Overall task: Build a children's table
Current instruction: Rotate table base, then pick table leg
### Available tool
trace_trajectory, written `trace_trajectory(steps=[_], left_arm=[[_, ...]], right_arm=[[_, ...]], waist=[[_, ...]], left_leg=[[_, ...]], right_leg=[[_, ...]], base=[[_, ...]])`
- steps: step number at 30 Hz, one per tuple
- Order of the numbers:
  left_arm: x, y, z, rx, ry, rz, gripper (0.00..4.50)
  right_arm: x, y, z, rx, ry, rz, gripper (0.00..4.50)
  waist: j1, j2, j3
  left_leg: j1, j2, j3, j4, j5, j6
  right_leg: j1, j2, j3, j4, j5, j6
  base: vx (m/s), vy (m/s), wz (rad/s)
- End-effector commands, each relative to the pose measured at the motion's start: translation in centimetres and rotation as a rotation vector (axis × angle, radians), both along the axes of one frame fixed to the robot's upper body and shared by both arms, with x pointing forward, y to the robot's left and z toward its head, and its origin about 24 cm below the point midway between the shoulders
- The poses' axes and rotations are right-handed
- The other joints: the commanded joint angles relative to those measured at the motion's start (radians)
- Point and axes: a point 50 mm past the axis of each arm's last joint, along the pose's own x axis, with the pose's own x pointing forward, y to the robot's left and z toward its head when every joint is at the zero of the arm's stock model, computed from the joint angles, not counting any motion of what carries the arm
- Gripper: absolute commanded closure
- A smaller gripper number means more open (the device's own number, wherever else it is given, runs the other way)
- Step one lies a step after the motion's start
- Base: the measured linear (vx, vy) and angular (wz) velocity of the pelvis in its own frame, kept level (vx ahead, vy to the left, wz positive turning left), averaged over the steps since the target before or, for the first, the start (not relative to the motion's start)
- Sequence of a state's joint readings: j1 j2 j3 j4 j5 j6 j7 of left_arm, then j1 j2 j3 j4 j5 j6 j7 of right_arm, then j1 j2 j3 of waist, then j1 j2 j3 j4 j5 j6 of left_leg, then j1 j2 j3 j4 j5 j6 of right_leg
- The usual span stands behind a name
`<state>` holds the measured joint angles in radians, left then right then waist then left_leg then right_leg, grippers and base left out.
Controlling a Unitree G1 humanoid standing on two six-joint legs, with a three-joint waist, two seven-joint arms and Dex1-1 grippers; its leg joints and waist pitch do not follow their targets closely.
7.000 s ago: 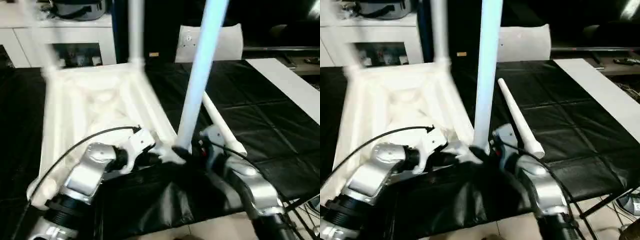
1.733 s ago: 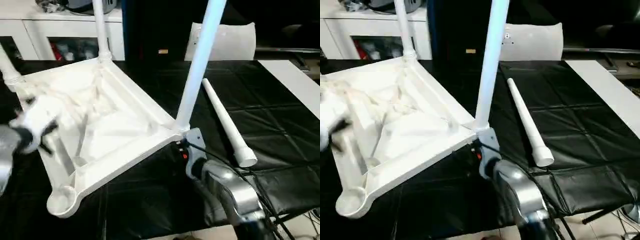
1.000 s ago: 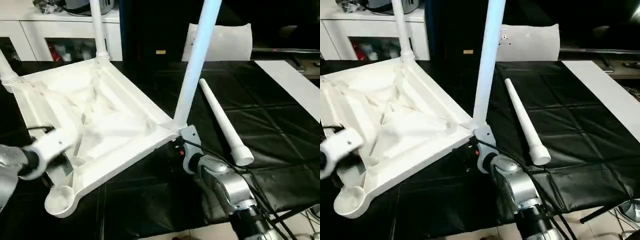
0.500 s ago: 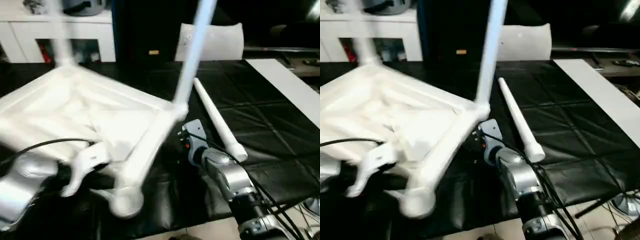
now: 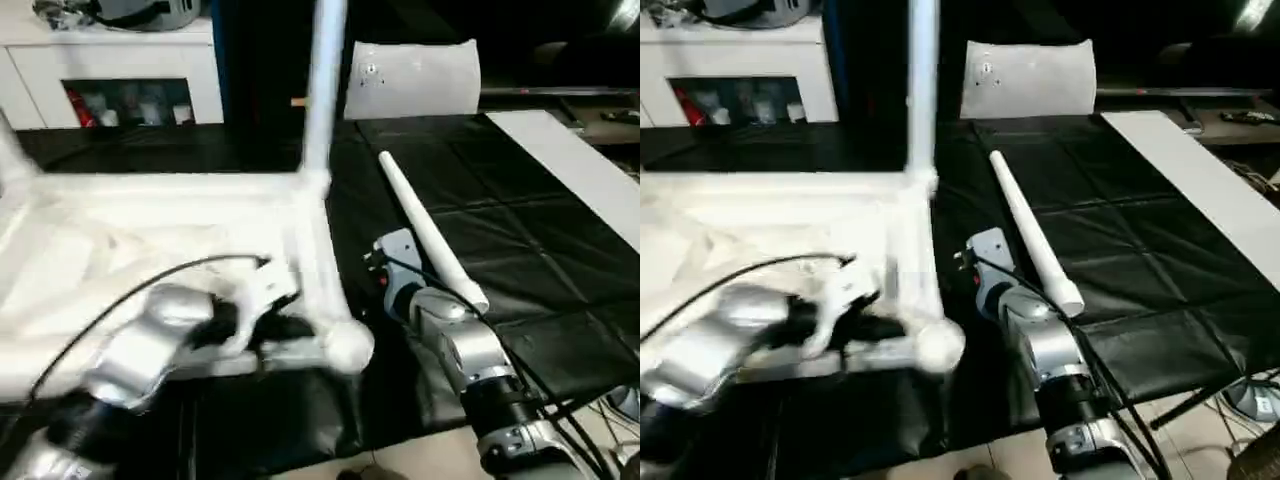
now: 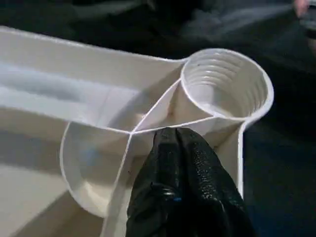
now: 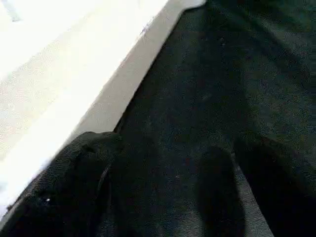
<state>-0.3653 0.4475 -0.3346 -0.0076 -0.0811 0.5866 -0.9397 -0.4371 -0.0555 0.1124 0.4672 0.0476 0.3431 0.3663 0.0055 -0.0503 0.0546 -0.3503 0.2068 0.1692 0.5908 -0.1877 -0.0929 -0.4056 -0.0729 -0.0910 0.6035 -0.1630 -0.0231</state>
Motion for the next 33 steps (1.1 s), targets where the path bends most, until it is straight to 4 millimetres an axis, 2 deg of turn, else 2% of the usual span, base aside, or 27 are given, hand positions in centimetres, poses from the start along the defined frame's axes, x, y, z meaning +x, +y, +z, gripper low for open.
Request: trace_trajectory(steps=[1, 4, 6, 7, 9, 12, 15, 16, 17, 18, 21, 23, 26, 28, 29, 31, 33], left_arm=[[1.2, -0.5, 1.4, -0.004, -0.129, 0.031, 4.45], [1.0, -0.3, 1.6, -0.033, -0.136, 0.034, 4.45], [0.6, 0.0, 2.4, -0.097, -0.139, 0.046, 4.45], [0.4, 0.2, 2.6, -0.112, -0.144, 0.051, 4.45], [-0.2, 0.7, 3.1, -0.128, -0.146, 0.038, 4.45], [-0.7, 1.5, 3.5, -0.138, -0.151, 0.044, 4.08], [-1.1, 2.2, 4.0, -0.138, -0.156, 0.063, 3.94], [-1.3, 2.5, 4.2, -0.130, -0.165, 0.073, 3.78], [-1.3, 2.5, 4.2, -0.129, -0.165, 0.075, 3.62], [-1.5, 2.8, 4.5, -0.129, -0.170, 0.091, 3.62], [-2.2, 2.5, 5.0, -0.144, -0.165, 0.081, 3.58], [-2.3, 2.3, 5.2, -0.149, -0.163, 0.077, 3.21], [-2.4, 2.2, 5.3, -0.147, -0.163, 0.071, 3.12], [-2.4, 2.0, 5.4, -0.143, -0.164, 0.068, 2.81], [-2.4, 1.9, 5.5, -0.141, -0.161, 0.060, 2.74], [-2.4, 1.8, 5.6, -0.142, -0.159, 0.054, 2.71], [-2.5, 1.6, 5.8, -0.145, -0.154, 0.047, 2.41]], right_arm=[[-0.1, 1.9, 1.1, 0.039, -0.028, 0.074, 0.00], [0.4, 0.6, 1.9, -0.004, -0.042, 0.021, 0.00], [1.0, -1.1, 3.0, -0.088, -0.052, -0.052, 0.00], [1.2, -1.6, 3.5, -0.107, -0.042, -0.072, 0.00], [1.8, -2.5, 4.4, -0.122, -0.013, -0.101, 0.00], [2.7, -3.6, 5.4, -0.103, 0.003, -0.135, 0.00], [3.5, -4.8, 6.1, -0.124, 0.009, -0.176, 0.00], [4.0, -5.5, 6.4, -0.140, 0.022, -0.211, 0.00], [4.0, -5.6, 6.4, -0.144, 0.027, -0.217, 0.00], [4.5, -6.8, 6.7, -0.181, 0.064, -0.273, 0.00], [5.0, -8.4, 7.3, -0.211, 0.114, -0.348, 0.00], [5.2, -9.0, 7.6, -0.215, 0.126, -0.369, 0.00], [5.2, -9.6, 7.4, -0.239, 0.162, -0.375, 0.00], [5.1, -9.8, 7.1, -0.263, 0.198, -0.366, 0.00], [5.0, -10.1, 6.4, -0.292, 0.251, -0.367, 0.00], [4.8, -10.2, 6.1, -0.301, 0.281, -0.369, 0.00], [4.4, -10.4, 5.1, -0.288, 0.352, -0.367, 0.00]], waist=[[0.011, 0.020, -0.061], [0.012, 0.021, -0.059], [0.014, 0.022, -0.059], [0.016, 0.027, -0.060], [0.015, 0.026, -0.059], [0.016, 0.025, -0.055], [0.021, 0.023, -0.058], [0.023, 0.020, -0.057], [0.025, 0.023, -0.058], [0.024, 0.020, -0.058], [0.026, 0.017, -0.056], [0.029, 0.017, -0.057], [0.028, 0.014, -0.057], [0.026, 0.016, -0.058], [0.026, 0.019, -0.058], [0.025, 0.015, -0.059], [0.025, 0.018, -0.059]], left_leg=[[-0.005, 0.016, -0.008, -0.074, -0.256, -0.018], [0.002, 0.019, -0.007, -0.074, -0.265, -0.017], [0.003, 0.021, -0.008, -0.074, -0.258, -0.023], [0.003, 0.022, -0.007, -0.074, -0.247, -0.026], [0.004, 0.021, -0.007, -0.074, -0.255, -0.028], [0.005, 0.016, -0.003, -0.071, -0.273, -0.027], [0.007, 0.018, -0.003, -0.070, -0.257, -0.030], [0.008, 0.017, -0.001, -0.070, -0.254, -0.031], [0.008, 0.017, -0.003, -0.070, -0.251, -0.034], [0.009, 0.017, 0.000, -0.067, -0.247, -0.036], [0.009, 0.016, 0.001, -0.066, -0.248, -0.038], [0.006, 0.013, 0.001, -0.064, -0.248, -0.039], [0.002, 0.010, 0.002, -0.062, -0.246, -0.034], [0.003, 0.010, 0.001, -0.061, -0.249, -0.033], [0.003, 0.010, 0.001, -0.060, -0.248, -0.034], [0.001, 0.011, 0.001, -0.059, -0.243, -0.034], [0.001, 0.012, 0.000, -0.059, -0.241, -0.033]], right_leg=[[0.058, -0.060, 0.054, -0.077, -0.326, -0.137], [0.050, -0.060, 0.054, -0.081, -0.358, -0.134], [0.051, -0.059, 0.054, -0.077, -0.342, -0.140], [0.051, -0.058, 0.055, -0.073, -0.312, -0.149], [0.051, -0.054, 0.054, -0.070, -0.297, -0.156], [0.046, -0.055, 0.055, -0.074, -0.344, -0.139], [0.045, -0.054, 0.054, -0.072, -0.340, -0.136], [0.044, -0.053, 0.054, -0.073, -0.335, -0.137], [0.045, -0.052, 0.054, -0.070, -0.325, -0.141], [0.044, -0.052, 0.055, -0.069, -0.317, -0.141], [0.043, -0.050, 0.054, -0.067, -0.313, -0.145], [0.045, -0.050, 0.053, -0.066, -0.329, -0.135], [0.046, -0.051, 0.052, -0.071, -0.357, -0.119], [0.044, -0.050, 0.050, -0.073, -0.378, -0.112], [0.044, -0.050, 0.049, -0.073, -0.375, -0.111], [0.045, -0.050, 0.049, -0.072, -0.359, -0.118], [0.046, -0.050, 0.049, -0.070, -0.349, -0.126]], base=[[0.000, 0.000, 0.00], [0.000, 0.000, 0.00], [0.000, 0.000, 0.00], [0.000, 0.000, 0.00], [0.000, 0.000, 0.00], [0.000, 0.000, 0.00], [0.000, 0.000, 0.00], [0.000, 0.000, 0.00], [0.000, 0.000, 0.00], [0.000, 0.000, 0.00], [0.000, 0.000, 0.00], [0.000, 0.000, 0.00], [0.000, 0.000, 0.00], [0.000, 0.000, 0.00], [0.000, 0.000, 0.00], [0.000, 0.000, 0.00], [0.000, 0.000, 0.00]])
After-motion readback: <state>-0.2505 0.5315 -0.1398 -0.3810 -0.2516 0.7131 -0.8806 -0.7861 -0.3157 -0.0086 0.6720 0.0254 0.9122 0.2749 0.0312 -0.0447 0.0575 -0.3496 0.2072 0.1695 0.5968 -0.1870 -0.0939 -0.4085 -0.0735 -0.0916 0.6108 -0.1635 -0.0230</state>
